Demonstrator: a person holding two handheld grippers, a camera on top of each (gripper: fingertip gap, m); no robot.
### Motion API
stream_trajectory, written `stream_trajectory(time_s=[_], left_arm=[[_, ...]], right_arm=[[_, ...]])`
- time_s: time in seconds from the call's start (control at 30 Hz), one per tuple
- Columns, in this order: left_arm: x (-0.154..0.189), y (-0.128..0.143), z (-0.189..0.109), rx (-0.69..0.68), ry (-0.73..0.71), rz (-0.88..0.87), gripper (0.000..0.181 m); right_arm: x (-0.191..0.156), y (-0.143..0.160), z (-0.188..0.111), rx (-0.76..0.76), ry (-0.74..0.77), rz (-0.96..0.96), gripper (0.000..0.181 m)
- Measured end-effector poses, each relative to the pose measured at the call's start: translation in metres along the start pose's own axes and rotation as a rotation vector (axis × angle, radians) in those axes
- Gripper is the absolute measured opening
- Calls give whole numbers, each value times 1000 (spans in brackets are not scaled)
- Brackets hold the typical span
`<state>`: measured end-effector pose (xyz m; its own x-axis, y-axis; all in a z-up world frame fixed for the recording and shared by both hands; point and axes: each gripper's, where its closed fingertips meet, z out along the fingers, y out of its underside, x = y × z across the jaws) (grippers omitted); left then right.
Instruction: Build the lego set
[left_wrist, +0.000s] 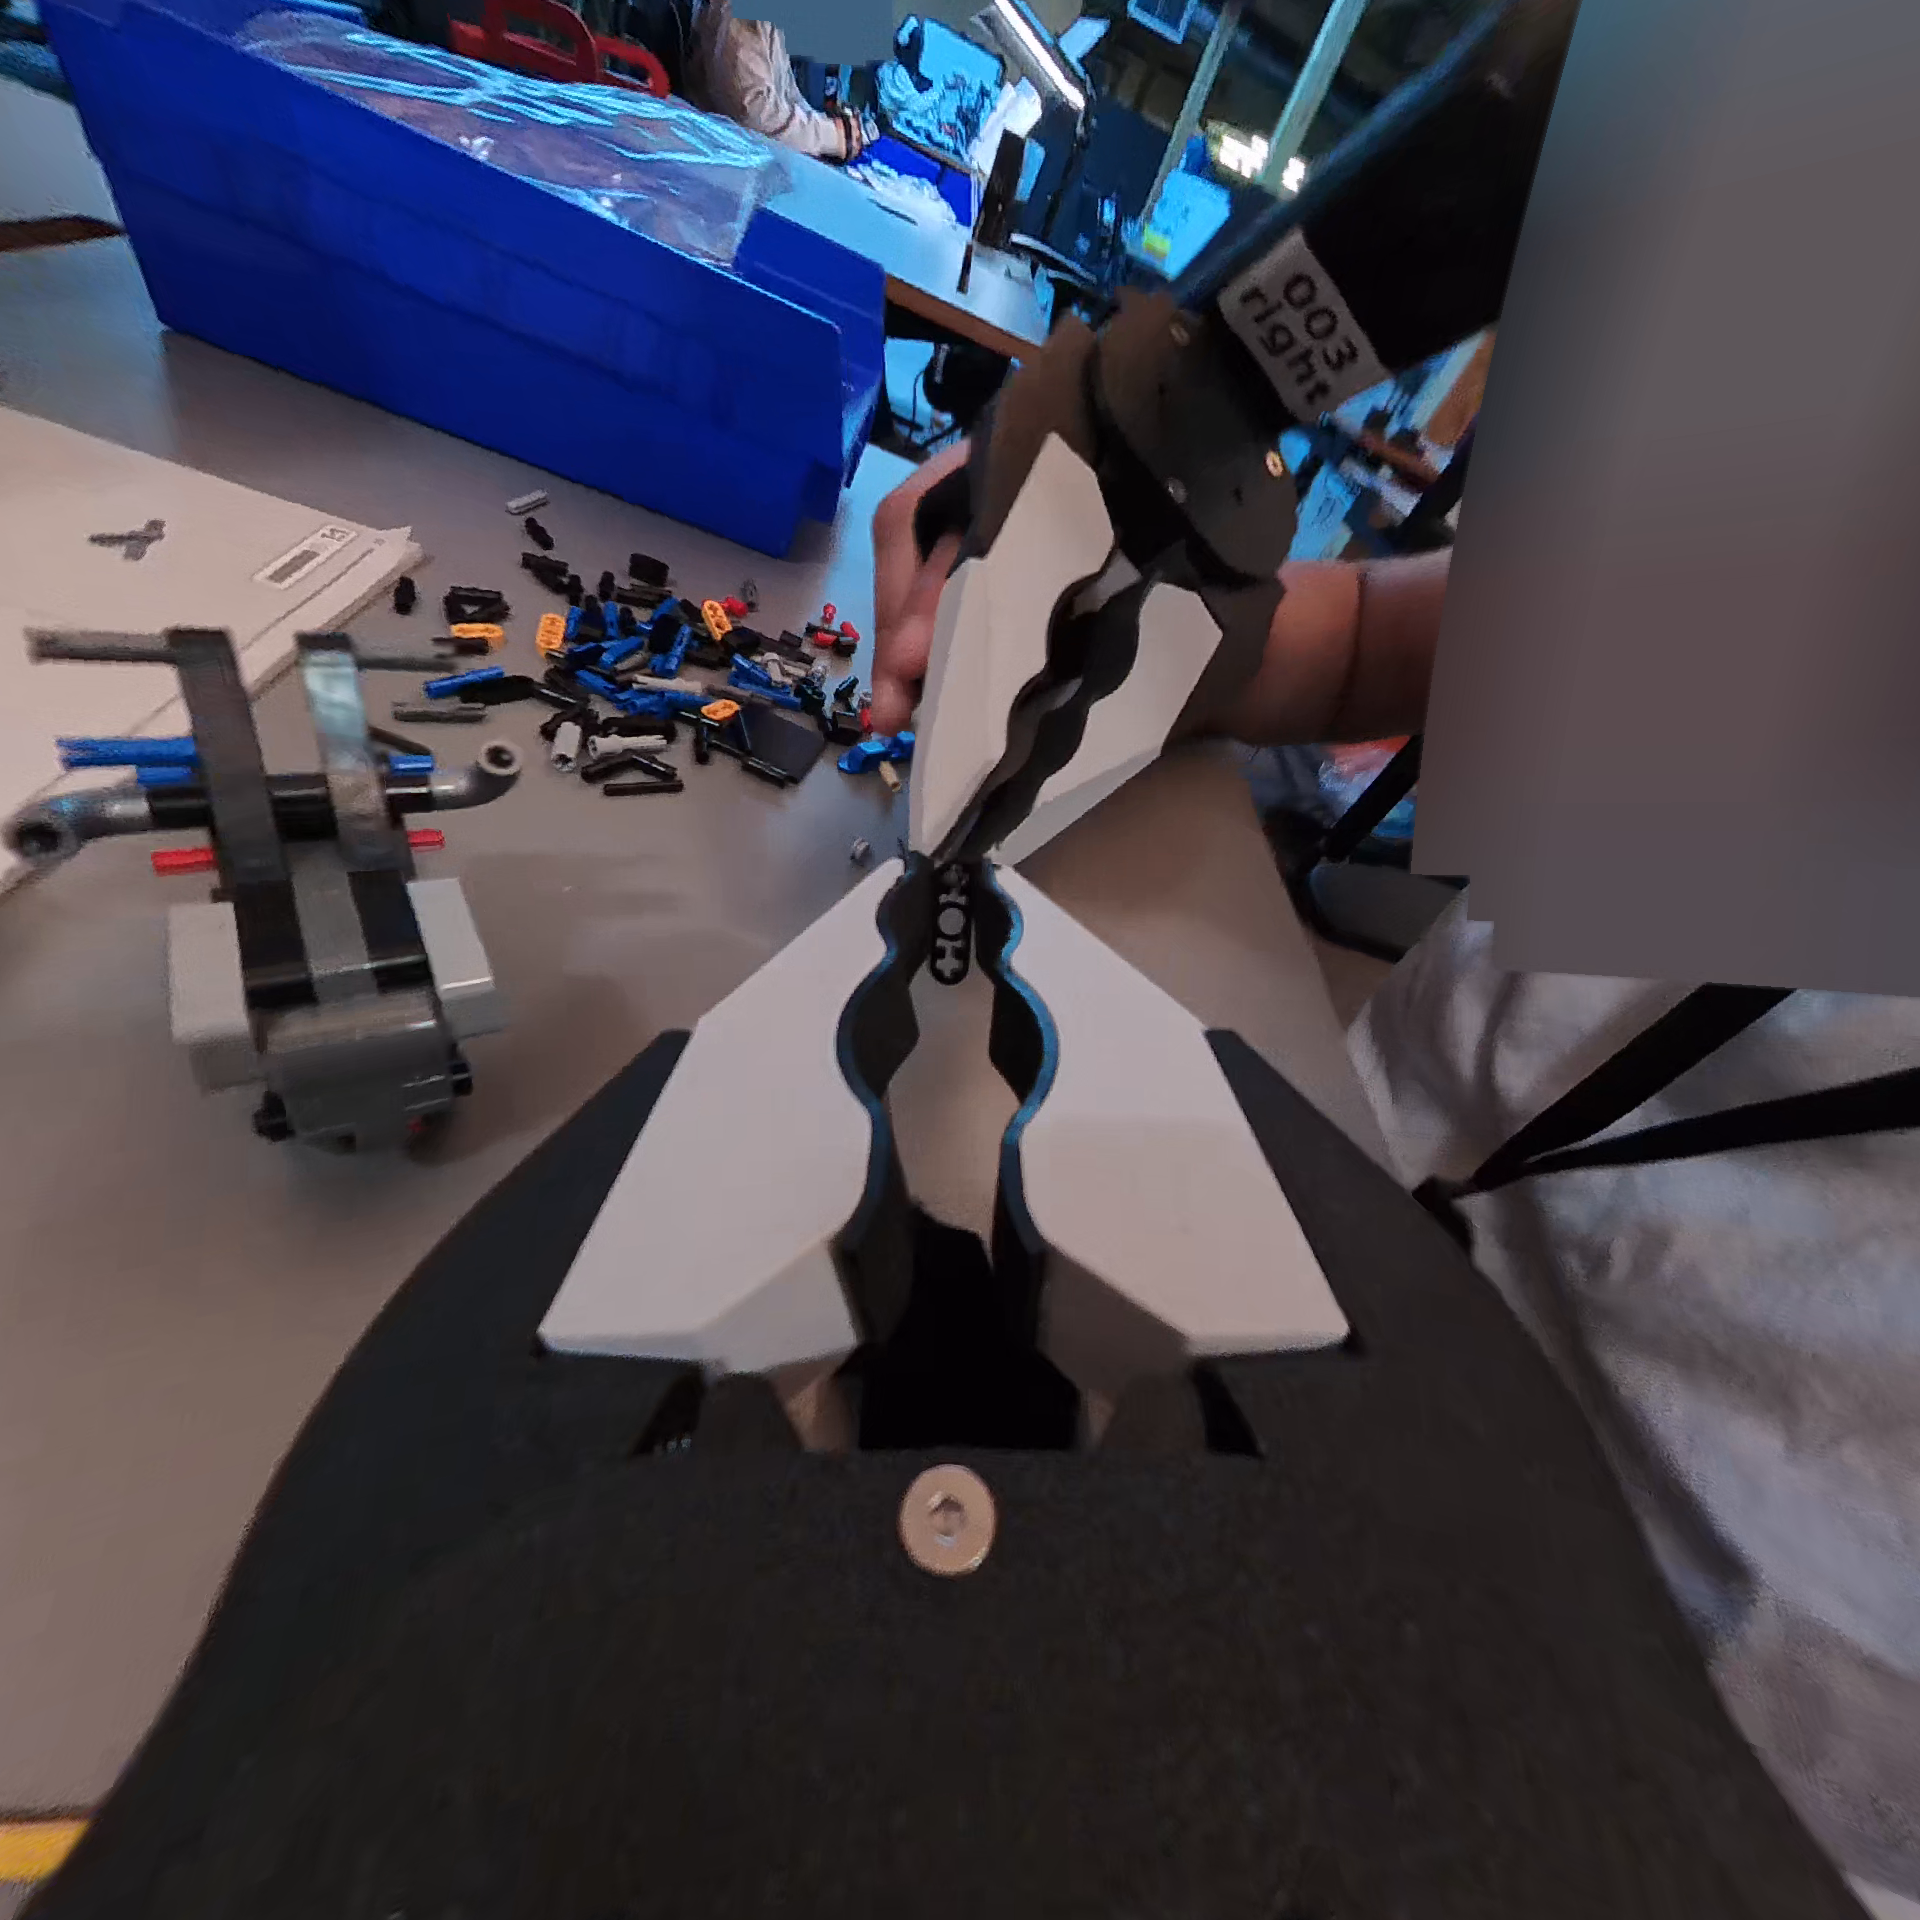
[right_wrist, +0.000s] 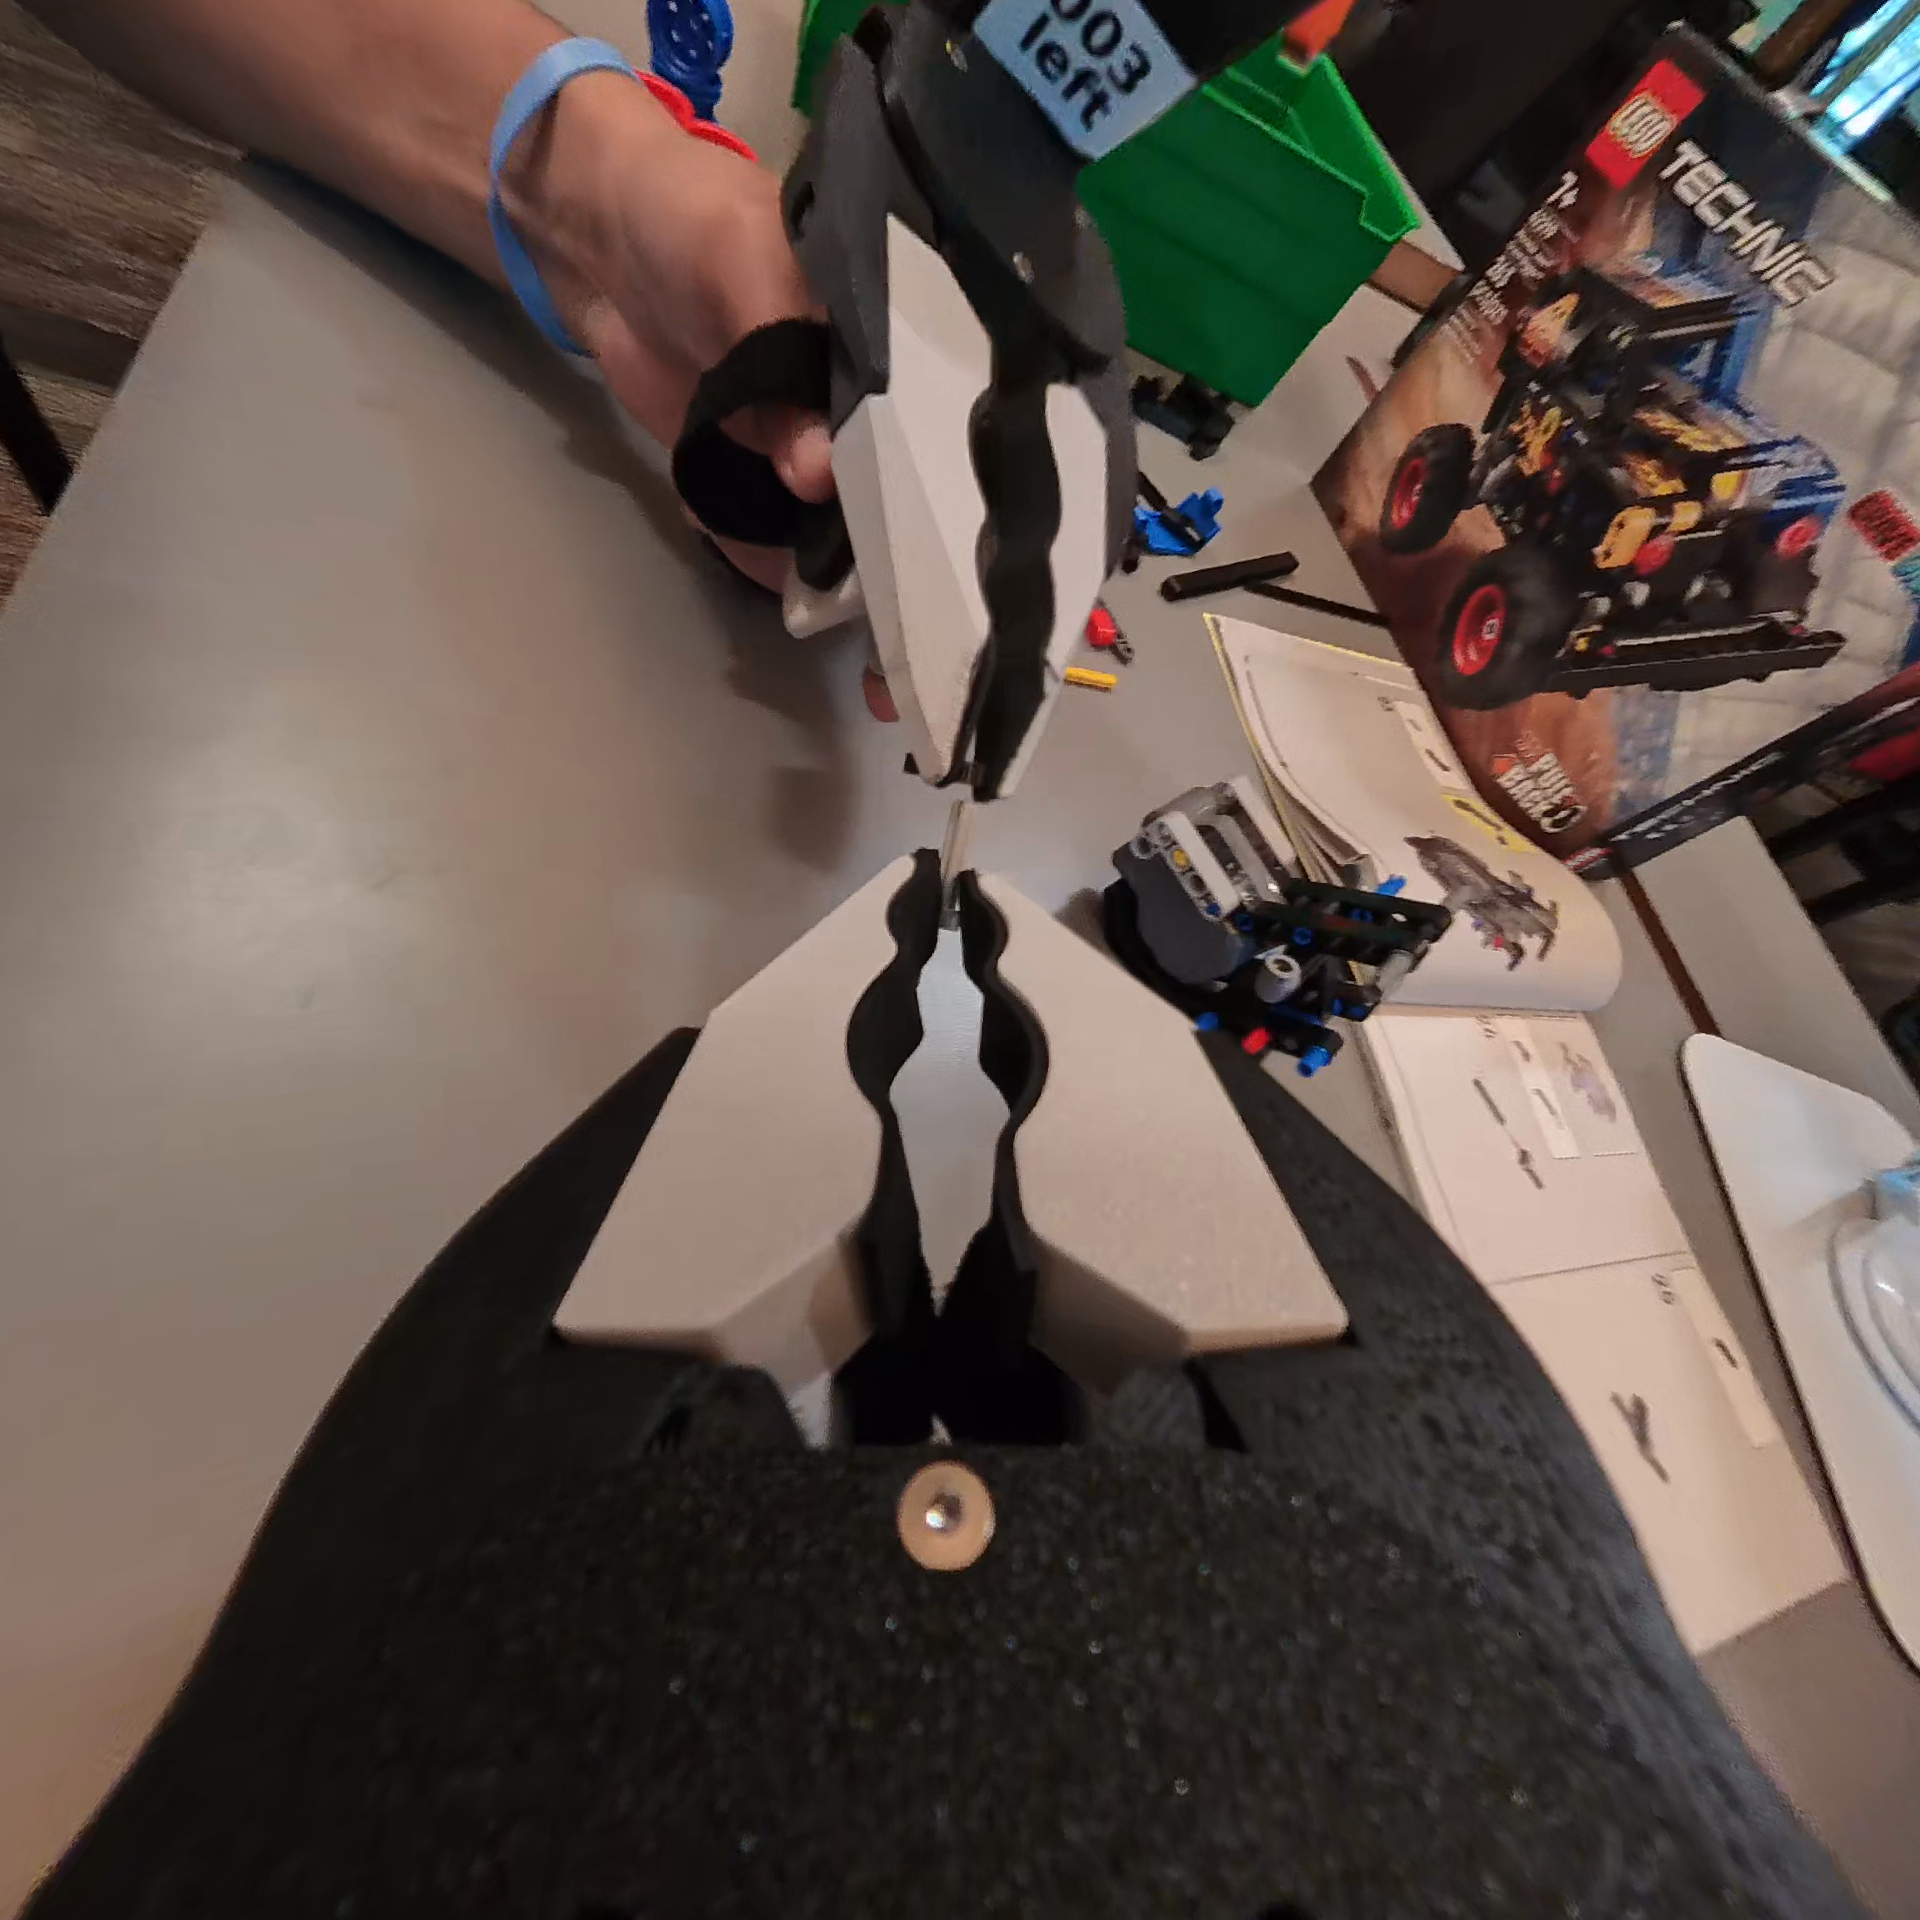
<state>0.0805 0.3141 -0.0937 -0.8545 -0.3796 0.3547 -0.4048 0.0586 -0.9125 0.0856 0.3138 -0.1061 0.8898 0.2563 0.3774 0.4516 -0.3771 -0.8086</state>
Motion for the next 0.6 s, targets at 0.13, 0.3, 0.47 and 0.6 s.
stream_trajectory(time_s=[0.13, 0.3, 0.47, 0.6], left_arm=[[9, 5, 4, -51, -15, 160, 6], [23, 9, 7, -87, 7, 284, 6], [30, 18, 9, -147, 3, 393, 6], [30, 19, 8, -178, -20, 439, 6]], right_arm=[[-8, -3, -2, 36, -34, -37, 3], [-23, -6, -6, 78, -117, -79, 3], [-32, -5, -6, 106, -185, -75, 3], [-33, -6, -5, 115, -183, -74, 3]])
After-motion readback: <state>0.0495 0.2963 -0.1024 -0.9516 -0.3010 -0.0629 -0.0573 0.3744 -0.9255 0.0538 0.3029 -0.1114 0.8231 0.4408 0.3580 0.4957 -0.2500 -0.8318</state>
